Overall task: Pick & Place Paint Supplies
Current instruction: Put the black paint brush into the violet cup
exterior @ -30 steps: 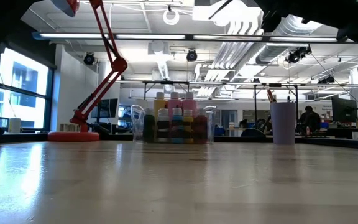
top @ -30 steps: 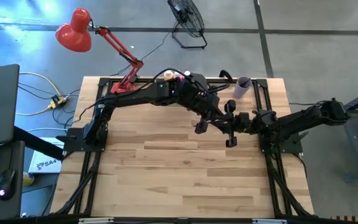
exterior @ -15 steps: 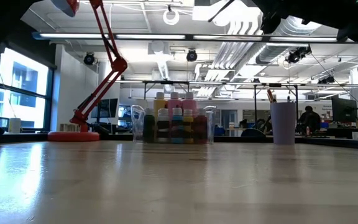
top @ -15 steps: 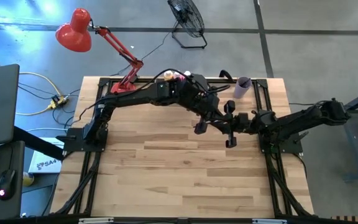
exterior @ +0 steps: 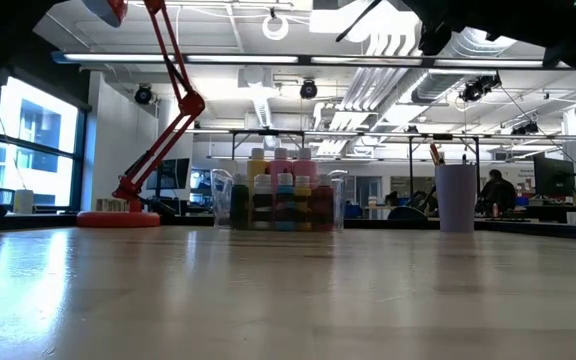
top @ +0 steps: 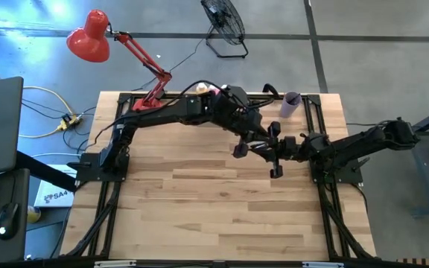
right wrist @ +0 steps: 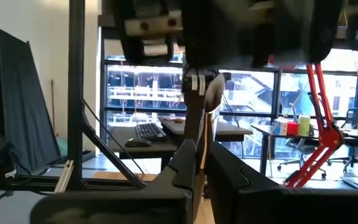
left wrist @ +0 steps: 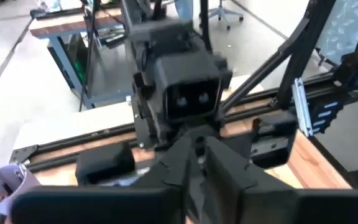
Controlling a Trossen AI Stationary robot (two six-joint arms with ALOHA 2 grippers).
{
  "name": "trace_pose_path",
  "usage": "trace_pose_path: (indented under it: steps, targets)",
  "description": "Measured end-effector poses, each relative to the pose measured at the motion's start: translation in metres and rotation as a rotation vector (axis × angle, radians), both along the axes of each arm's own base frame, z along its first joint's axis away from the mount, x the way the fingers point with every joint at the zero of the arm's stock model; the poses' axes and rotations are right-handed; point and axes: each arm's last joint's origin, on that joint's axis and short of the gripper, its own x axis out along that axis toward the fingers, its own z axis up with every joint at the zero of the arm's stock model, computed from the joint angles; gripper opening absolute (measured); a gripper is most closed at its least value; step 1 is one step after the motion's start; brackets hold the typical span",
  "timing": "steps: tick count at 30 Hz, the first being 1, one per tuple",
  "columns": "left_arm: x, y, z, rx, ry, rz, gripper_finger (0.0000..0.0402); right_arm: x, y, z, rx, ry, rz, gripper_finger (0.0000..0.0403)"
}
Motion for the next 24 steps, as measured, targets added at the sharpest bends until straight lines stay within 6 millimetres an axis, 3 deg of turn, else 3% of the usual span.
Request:
trace_pose_path:
  steps: [7,10,24]
  targets:
    - [0.002,0.001,-0.003,0.014,0.008,0.024,0.0149,0.0,0.0,0.0,0.001,0.0,-0.003,0.001]
    - [0.0,0.001,-0.002,0.011,0.017,0.038,0.0176,0.0,0.0,-0.001,0.001,0.008,-0.006,0.001]
    - [-0.041,0.006,0.034,0.054,0.018,0.173,0.0186,0.001,-0.002,-0.005,0.002,0.054,-0.088,0.001]
